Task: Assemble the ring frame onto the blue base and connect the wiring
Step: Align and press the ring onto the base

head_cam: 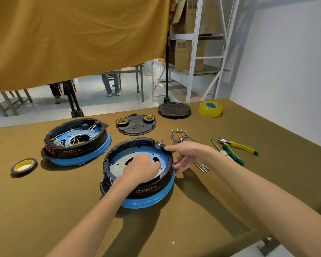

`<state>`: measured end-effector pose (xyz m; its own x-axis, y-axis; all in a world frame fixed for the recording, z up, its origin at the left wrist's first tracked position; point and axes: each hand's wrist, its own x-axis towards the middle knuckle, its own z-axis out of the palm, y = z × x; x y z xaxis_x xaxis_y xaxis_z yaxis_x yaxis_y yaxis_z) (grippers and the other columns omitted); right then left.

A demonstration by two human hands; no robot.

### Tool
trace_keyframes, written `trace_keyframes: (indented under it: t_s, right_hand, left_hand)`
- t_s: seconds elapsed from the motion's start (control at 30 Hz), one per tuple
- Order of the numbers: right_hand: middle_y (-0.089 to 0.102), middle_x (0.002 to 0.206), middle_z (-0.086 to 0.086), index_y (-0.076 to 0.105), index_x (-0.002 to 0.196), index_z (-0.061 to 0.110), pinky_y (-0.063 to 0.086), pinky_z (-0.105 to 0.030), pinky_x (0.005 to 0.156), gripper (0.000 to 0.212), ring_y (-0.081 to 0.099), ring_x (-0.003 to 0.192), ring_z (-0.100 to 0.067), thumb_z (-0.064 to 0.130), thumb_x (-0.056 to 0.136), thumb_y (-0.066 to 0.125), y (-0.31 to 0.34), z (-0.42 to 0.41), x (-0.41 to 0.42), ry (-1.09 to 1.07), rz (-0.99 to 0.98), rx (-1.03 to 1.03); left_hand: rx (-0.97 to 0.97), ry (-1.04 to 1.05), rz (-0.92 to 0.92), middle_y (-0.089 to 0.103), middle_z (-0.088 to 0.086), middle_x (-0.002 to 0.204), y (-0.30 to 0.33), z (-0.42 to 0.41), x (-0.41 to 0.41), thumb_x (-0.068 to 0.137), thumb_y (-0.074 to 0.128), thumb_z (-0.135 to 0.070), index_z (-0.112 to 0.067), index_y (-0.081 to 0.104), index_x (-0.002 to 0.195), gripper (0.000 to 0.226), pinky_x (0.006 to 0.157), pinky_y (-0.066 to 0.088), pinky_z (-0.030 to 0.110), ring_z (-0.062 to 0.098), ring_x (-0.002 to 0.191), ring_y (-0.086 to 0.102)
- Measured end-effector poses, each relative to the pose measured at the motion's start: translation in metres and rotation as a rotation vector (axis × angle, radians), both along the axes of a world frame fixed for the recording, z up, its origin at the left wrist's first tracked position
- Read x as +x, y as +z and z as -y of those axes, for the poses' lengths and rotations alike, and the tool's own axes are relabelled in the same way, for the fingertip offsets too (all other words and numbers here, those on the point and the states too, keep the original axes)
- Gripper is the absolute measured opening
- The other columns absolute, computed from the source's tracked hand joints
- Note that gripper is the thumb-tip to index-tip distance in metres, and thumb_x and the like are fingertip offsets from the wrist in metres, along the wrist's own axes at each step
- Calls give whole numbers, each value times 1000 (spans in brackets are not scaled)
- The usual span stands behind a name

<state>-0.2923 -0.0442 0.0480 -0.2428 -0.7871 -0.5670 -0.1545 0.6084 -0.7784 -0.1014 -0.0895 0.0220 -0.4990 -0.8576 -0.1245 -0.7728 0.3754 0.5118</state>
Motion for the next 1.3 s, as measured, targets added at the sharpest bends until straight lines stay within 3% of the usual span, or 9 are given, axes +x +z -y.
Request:
trace_keyframes:
  t_s: [0.07,0.17,0.27,0.4,0.5,0.63,0.93,1.13,1.3]
  right_hand:
    - [60,118,-23,52,133,11,64,-41,65,58,72,90,-30,53,95,66,5,-3,-10,-31,-51,-53]
    - [63,87,-13,60,124,3,52,-30,51,47,60,64,-19,43,100,62,7,-16,-37,-104,-245,-201]
    - [62,74,-7,67,110,6,46,-27,46,19,52,52,-15,21,99,61,-5,-39,-62,-91,-521,-233]
    - [72,83,-1,72,89,22,52,-27,62,12,66,72,-16,15,90,62,-24,-64,-70,56,-921,-181]
    - [71,103,-1,70,95,28,58,-35,78,14,67,94,-21,17,90,63,-35,-77,-74,150,-1052,-105]
    - [56,113,-5,69,110,30,57,-35,82,16,67,90,-21,27,96,63,-50,-88,-78,153,-1127,-138]
    - [72,101,-3,74,102,20,57,-38,81,11,66,96,-21,25,98,65,-50,-85,-70,6,-1154,-334]
    - [74,68,-1,73,84,11,63,-34,66,7,72,61,-12,7,90,72,-26,-65,-31,-87,-692,-683]
    - [76,80,5,80,100,12,61,-23,70,11,73,71,-8,10,93,71,-18,-35,-10,125,-582,-756]
  left_hand:
    - [-137,0,-104,54,1,109,-3,-10,-4,101,51,-45,-12,60,113,37,79,45,34,20,94,61]
    - [-91,-180,-338,39,-4,154,0,-18,-7,103,52,-46,-24,42,152,54,114,37,35,17,142,41]
    - [-72,-330,-254,27,-7,165,-3,-18,-8,105,50,-47,-33,32,159,59,122,32,47,16,151,29]
    - [-93,-327,-143,17,-12,170,-7,-16,-8,105,42,-53,-35,29,161,60,122,32,49,19,153,26]
    - [-134,-323,-116,15,-14,170,-8,-17,-8,105,41,-54,-35,27,161,61,122,32,47,19,153,27]
    - [-152,-294,-166,24,-13,168,-8,-21,-7,104,45,-53,-36,34,158,58,120,36,42,17,151,32]
    - [-131,-211,-267,63,-9,137,-4,-25,-3,100,57,-50,-36,51,149,51,106,44,30,11,128,55]
    - [0,-186,-247,61,-4,137,-5,-22,-5,98,56,-57,-31,39,152,63,107,49,34,14,125,57]
    - [28,-155,-221,57,-1,143,-12,-13,-7,95,56,-62,-21,38,152,72,107,48,32,14,127,55]
